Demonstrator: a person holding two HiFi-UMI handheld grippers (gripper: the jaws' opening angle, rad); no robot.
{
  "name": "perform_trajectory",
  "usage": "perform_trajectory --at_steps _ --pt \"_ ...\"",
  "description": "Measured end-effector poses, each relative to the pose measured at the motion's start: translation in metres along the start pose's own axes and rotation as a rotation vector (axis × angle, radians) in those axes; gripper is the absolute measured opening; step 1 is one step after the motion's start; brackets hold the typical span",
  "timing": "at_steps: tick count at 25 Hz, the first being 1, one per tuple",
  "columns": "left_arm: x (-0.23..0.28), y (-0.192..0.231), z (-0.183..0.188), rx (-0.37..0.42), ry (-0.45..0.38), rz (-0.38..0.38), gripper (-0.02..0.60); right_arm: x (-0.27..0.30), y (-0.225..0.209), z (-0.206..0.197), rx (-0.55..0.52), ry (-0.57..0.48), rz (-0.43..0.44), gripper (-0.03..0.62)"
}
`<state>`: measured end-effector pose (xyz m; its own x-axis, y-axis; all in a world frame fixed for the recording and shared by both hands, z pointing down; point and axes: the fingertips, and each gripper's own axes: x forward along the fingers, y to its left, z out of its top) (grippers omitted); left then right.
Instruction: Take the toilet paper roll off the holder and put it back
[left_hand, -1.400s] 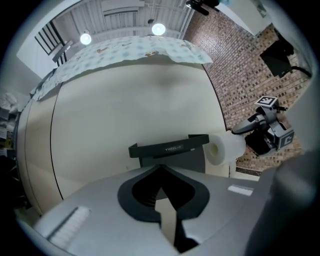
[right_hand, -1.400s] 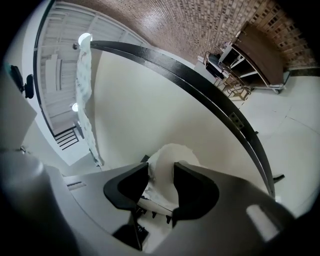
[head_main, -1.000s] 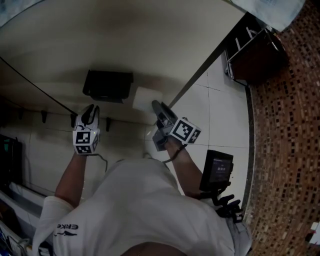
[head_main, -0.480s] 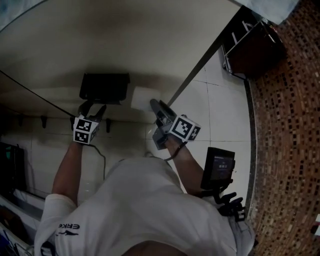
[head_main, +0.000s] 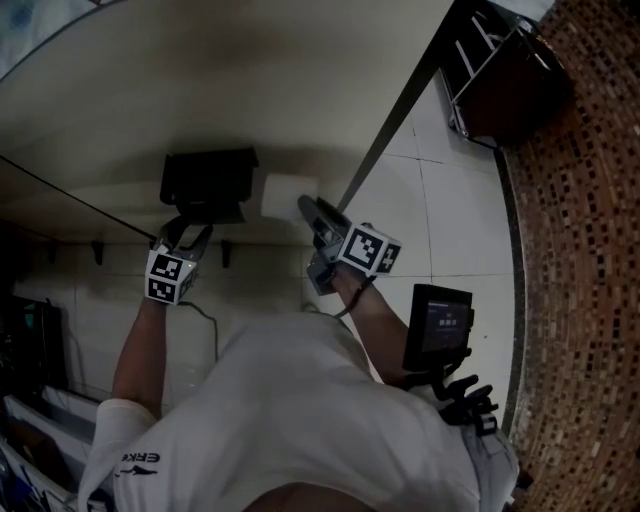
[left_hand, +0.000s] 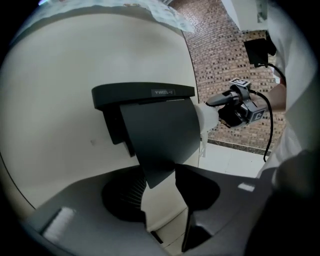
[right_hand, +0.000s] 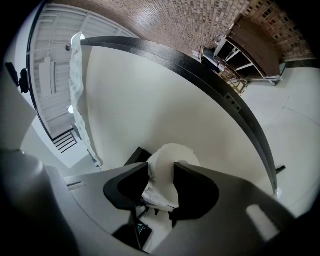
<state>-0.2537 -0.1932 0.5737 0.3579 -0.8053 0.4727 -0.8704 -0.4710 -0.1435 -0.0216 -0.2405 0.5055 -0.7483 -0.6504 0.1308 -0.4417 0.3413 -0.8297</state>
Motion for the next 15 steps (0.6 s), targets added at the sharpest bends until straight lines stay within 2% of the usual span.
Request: perform_trajectory --at_steps 8,15 --pt "-0.02 -0.011 0.003 -0.01 0.019 -0.072 0.189 0.008 0.0 -0.01 0.006 0.02 0.016 0.173" --pt "-0.034 -0.02 0.009 -0.043 0.069 -0.162 0.19 0.014 0.0 -0.017 0.003 0.041 0.035 0.173"
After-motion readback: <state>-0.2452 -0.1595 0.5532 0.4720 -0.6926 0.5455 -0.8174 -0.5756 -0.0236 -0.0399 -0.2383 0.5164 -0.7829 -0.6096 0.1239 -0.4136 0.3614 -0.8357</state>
